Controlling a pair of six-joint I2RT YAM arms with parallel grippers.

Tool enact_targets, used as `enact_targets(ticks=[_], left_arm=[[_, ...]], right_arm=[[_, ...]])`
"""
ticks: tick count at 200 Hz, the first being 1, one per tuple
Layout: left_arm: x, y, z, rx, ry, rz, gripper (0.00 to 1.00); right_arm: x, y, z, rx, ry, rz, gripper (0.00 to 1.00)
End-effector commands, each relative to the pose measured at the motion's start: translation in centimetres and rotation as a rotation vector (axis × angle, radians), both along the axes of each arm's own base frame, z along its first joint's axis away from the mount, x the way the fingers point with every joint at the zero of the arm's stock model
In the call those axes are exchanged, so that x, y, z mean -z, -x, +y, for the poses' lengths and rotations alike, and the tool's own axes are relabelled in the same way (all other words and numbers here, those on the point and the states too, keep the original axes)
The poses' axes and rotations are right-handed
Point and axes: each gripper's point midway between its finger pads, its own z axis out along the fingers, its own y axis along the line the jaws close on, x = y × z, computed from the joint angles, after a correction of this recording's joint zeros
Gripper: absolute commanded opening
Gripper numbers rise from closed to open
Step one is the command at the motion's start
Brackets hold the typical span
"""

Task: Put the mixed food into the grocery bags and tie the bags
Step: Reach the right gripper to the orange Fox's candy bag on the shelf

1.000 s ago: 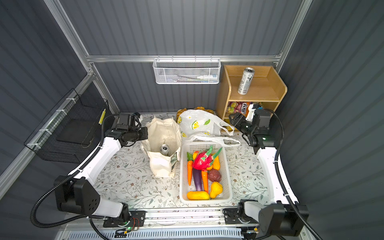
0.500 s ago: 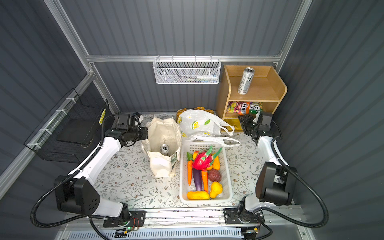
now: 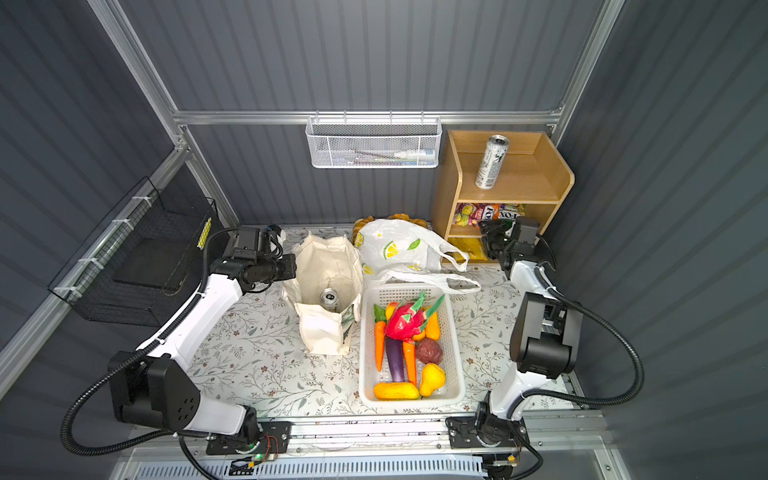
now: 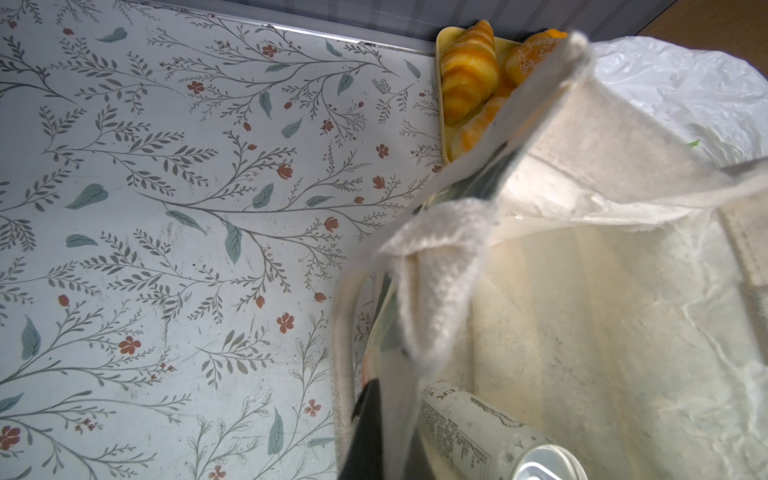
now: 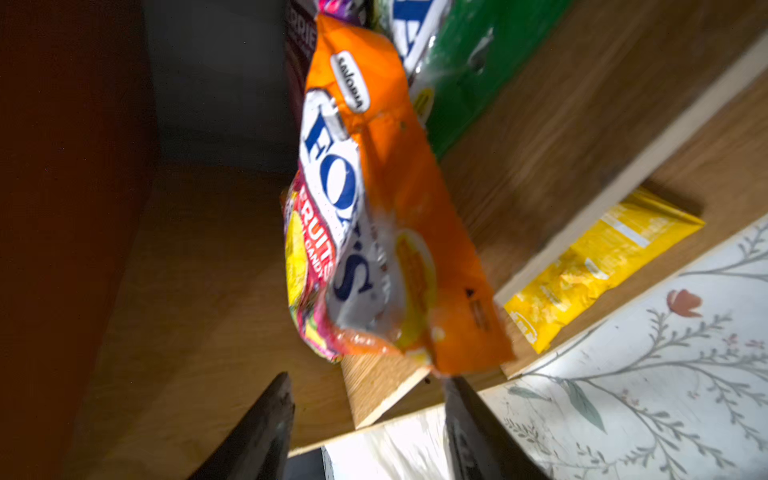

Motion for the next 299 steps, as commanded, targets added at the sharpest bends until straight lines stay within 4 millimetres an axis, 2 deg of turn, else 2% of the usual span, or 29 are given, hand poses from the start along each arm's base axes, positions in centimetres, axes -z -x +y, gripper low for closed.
enact_targets(ticks=[1,53,113,162,177,192,212,251,274,299], left_arm=[[1.9,0.8,0.0,0.02,-0.01,0.065,0.0],[1.8,1.1,0.2,0.014,-0.016,0.064,0.0],[2.2,1.3,0.3,0.01,-0.02,0.072,0.0],[2.5,1.2,0.2,0.009,-0.017,0.08,0.0],[2.5,1.2,0.2,0.006,-0.015,0.081,0.0],[2.4,1.1,0.2,0.006,-0.014,0.08,0.0],[2.4,1.1,0.2,0.003,-0.015,0.08,0.0],[2.5,1.2,0.4,0.005,-0.027,0.084,0.0],[2.4,1.3,0.5,0.004,-0.035,0.082,0.0],[2.5,1.4,0.6,0.001,-0.037,0.083,0.0]], right_arm=[[-2.0,-1.4,-0.8,0.025,-0.002,-0.07,0.58],[-2.2,-1.6,-0.7,0.025,-0.009,-0.085,0.55],[-2.3,-3.6,-1.1,0.024,-0.01,-0.089,0.55],[-0.7,-4.5,-1.2,0.024,-0.017,-0.06,0.54],[-0.5,-4.6,-1.1,0.02,-0.021,-0.057,0.49],[-0.5,-4.6,-0.9,0.007,-0.024,-0.064,0.38],[-1.2,-4.1,-0.4,-0.014,-0.027,-0.085,0.22],[-2.9,-2.3,0.1,-0.026,-0.021,-0.128,0.0],[-4.5,-1.0,0.4,-0.029,-0.013,-0.162,0.0],[-7.0,0.8,0.8,-0.029,0.0,-0.212,0.0]])
